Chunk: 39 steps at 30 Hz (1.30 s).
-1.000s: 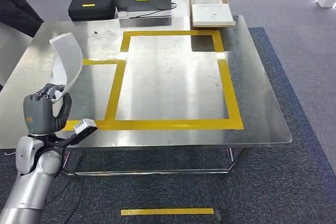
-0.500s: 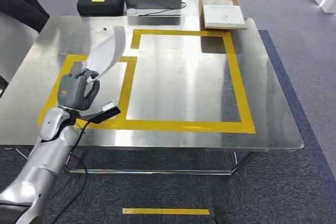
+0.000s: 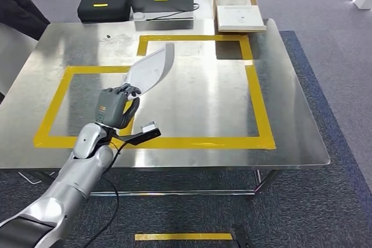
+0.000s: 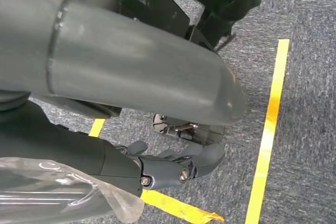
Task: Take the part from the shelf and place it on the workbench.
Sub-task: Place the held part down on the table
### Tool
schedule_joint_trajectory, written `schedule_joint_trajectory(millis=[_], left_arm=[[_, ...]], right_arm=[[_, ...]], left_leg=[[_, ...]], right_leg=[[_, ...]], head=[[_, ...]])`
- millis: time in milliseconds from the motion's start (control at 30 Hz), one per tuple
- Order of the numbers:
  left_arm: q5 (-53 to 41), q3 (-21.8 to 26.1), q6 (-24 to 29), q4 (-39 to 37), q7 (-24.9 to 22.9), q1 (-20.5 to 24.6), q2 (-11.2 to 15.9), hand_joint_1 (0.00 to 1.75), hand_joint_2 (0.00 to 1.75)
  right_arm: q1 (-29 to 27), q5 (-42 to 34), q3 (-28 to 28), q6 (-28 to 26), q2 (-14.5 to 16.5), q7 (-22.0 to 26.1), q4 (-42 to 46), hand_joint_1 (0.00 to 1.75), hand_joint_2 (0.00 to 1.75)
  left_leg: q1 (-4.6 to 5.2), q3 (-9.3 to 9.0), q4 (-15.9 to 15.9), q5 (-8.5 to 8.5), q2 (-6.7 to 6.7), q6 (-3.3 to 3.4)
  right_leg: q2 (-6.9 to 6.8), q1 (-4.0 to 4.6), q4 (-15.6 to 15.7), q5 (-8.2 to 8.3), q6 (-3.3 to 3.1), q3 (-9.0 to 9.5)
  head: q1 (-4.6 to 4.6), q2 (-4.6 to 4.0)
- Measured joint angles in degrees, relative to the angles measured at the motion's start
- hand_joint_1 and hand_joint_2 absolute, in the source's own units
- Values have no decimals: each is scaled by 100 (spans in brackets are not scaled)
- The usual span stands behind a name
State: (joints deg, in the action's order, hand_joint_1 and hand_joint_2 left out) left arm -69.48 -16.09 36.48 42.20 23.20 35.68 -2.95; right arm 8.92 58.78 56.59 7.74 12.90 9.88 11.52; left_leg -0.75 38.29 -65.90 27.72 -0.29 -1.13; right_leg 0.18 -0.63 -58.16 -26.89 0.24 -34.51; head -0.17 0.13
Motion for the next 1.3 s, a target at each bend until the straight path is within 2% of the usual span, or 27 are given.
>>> schedule_joint_trajectory(millis=[33, 67, 167, 233, 267, 333, 367, 400, 433, 500, 533, 567, 600, 667, 733, 767, 833, 867, 900, 933, 967, 1033, 1100, 1167, 1233, 1300], left_arm=[[-13, -23, 17, -15, -15, 3, -31, 175, 175], [-20, -47, 31, -27, -24, 2, -58, 175, 175], [-97, -101, 51, -78, -125, -11, -105, 175, 175], [-229, -145, 56, -140, -360, 20, -113, 175, 175], [-299, -171, 61, -201, -505, 46, -104, 175, 175], [-404, -199, 82, -371, -709, 83, -17, 175, 175], [-455, -200, 98, -471, -776, 88, 63, 175, 175], [-505, -199, 116, -561, -828, 88, 161, 175, 175], [-552, -193, 135, -642, -873, 87, 267, 175, 175], [-602, -157, 158, -769, -924, 95, 501, 175, 175], [-609, -130, 165, -815, -933, 104, 603, 175, 175], [-610, -104, 171, -853, -935, 114, 691, 175, 175], [-611, -84, 176, -886, -937, 122, 756, 175, 175], [-621, -69, 181, -933, -938, 128, 849, 175, 175], [-628, -64, 183, -955, -938, 138, 909, 175, 175], [-630, -62, 184, -962, -938, 147, 927, 175, 175], [-658, -59, 182, -989, -987, 151, 962, 175, 175], [-684, -54, 181, -1006, -1029, 141, 989, 175, 175], [-710, -42, 182, -1022, -1081, 128, 1031, 175, 175], [-732, -21, 187, -1032, -1122, 118, 1083, 175, 175], [-755, 14, 194, -1038, -1153, 113, 1151, 175, 175], [-789, 116, 209, -1043, -1198, 116, 1328, 175, 175], [-809, 240, 220, -1055, -1214, 120, 1520, 175, 175], [-800, 373, 225, -1076, -1170, 111, 1690, 175, 175], [-782, 517, 225, -1089, -1076, 107, 1819, 87, 175], [-791, 644, 224, -1090, -1009, 111, 1882, 0, 175]], right_arm=[[1, -1, 0, -1, 1, 0, -4, 0, 0], [3, -2, 0, -1, 1, 0, -8, 0, 0], [-2, -4, 0, -3, 2, 0, -15, 0, 0], [-5, -1, 1, -3, 2, 1, -16, 0, 0], [-4, 2, 2, -2, 2, 2, -16, 0, 0], [-10, 3, 2, -1, 2, 3, -16, 0, 0], [-20, 1, 3, 0, 2, 4, -17, 0, 0], [-35, -3, 3, 0, 2, 6, -17, 0, 0], [-49, -8, 4, -1, 1, 10, -17, 0, 0], [-68, -17, 7, -6, -1, 21, -16, 0, 0], [-71, -20, 8, -8, -2, 27, -16, 0, 0], [-73, -22, 9, -9, -2, 31, -16, 0, 0], [-78, -26, 10, -9, -2, 33, -16, 0, 0], [-87, -31, 11, -9, -2, 35, -16, 0, 0], [-88, -33, 14, -8, -1, 37, -16, 0, 0], [-82, -33, 15, -7, -1, 38, -16, 0, 0], [-74, -36, 16, -5, -1, 41, -16, 0, 0], [-76, -40, 17, -4, -2, 42, -16, 0, 0], [-82, -44, 19, -4, -2, 43, -17, 0, 0], [-88, -49, 22, -3, -2, 46, -17, 0, 0], [-93, -54, 25, -2, -2, 50, -17, 0, 0], [-96, -63, 29, -1, -2, 64, -16, 0, 0], [-100, -76, 33, -1, -2, 76, -16, 0, 0], [-107, -90, 39, -7, -2, 79, -16, 0, 0], [-115, -96, 48, -13, -2, 78, -16, 0, 0], [-120, -97, 53, -12, -2, 78, -16, 0, 0]], left_leg=[[5, -130, 329, -117, 1, 16], [12, -211, 537, -166, 2, 35], [31, -246, 656, -153, -5, 117], [18, -262, 684, -171, -7, 188], [10, -271, 697, -177, -7, 222], [19, -271, 696, -171, -3, 258], [24, -271, 695, -168, 0, 264], [28, -272, 695, -164, 3, 266], [30, -275, 694, -160, 4, 264], [32, -283, 691, -145, 2, 245], [44, -279, 678, -135, -3, 225], [54, -272, 673, -131, -9, 197], [61, -266, 670, -133, -15, 168], [57, -267, 680, -141, -24, 108], [43, -234, 568, -48, -18, 47], [37, -170, 401, 56, -15, 19], [22, 142, -303, 373, -10, -27], [16, 301, -634, 482, -10, -42], [11, 409, -843, 513, -9, -53], [8, 402, -797, 421, -9, -55], [5, 297, -549, 246, -6, -51], [11, -37, 191, -99, 10, -29], [27, -229, 624, -195, 18, 1], [30, -246, 678, -167, 13, 45], [10, -262, 703, -179, 14, 108], [-6, -275, 719, -191, 16, 169]], right_leg=[[-1, 10, -11, -13, 23, -4], [-4, 18, -15, -17, 49, -13], [-9, 17, -8, -23, 134, -50], [-11, 7, -183, -156, 184, -152], [-12, 4, -436, -297, 200, -281], [-13, 4, -1177, -606, 209, -646], [-13, 4, -1474, -684, 208, -808], [-13, 5, -1590, -663, 204, -888], [-13, 5, -1491, -543, 193, -861], [-11, 5, -806, -171, 158, -553], [-8, 5, -446, -53, 142, -365], [-6, 7, -201, 5, 131, -230], [-3, 13, -91, -2, 121, -162], [-3, 20, -66, -5, 87, -125], [-6, 5, -37, 6, 27, -87], [-9, -6, -24, 7, -3, -64], [-10, -7, -22, -10, -48, -37], [-6, -5, -23, -16, -59, -29], [-1, -4, -24, -21, -65, -23], [7, -4, -26, -24, -65, -19], [15, -4, -28, -28, -61, -13], [33, 8, -40, -43, -38, -9], [43, 32, -50, -54, 5, -27], [44, 43, -42, -57, 55, -36], [37, 40, -133, -147, 108, -88], [29, 35, -634, -433, 144, -335]], head=[[2, 0], [6, 0], [7, 0], [21, 0], [33, 0], [58, 0], [63, 0], [66, 0], [67, 0], [67, 0], [66, 0], [60, 0], [58, 0], [55, 0], [41, 0], [32, 0], [13, 0], [15, 0], [14, 0], [14, 0], [14, 0], [13, 0], [18, 0], [22, 0], [29, 0], [41, 0]])
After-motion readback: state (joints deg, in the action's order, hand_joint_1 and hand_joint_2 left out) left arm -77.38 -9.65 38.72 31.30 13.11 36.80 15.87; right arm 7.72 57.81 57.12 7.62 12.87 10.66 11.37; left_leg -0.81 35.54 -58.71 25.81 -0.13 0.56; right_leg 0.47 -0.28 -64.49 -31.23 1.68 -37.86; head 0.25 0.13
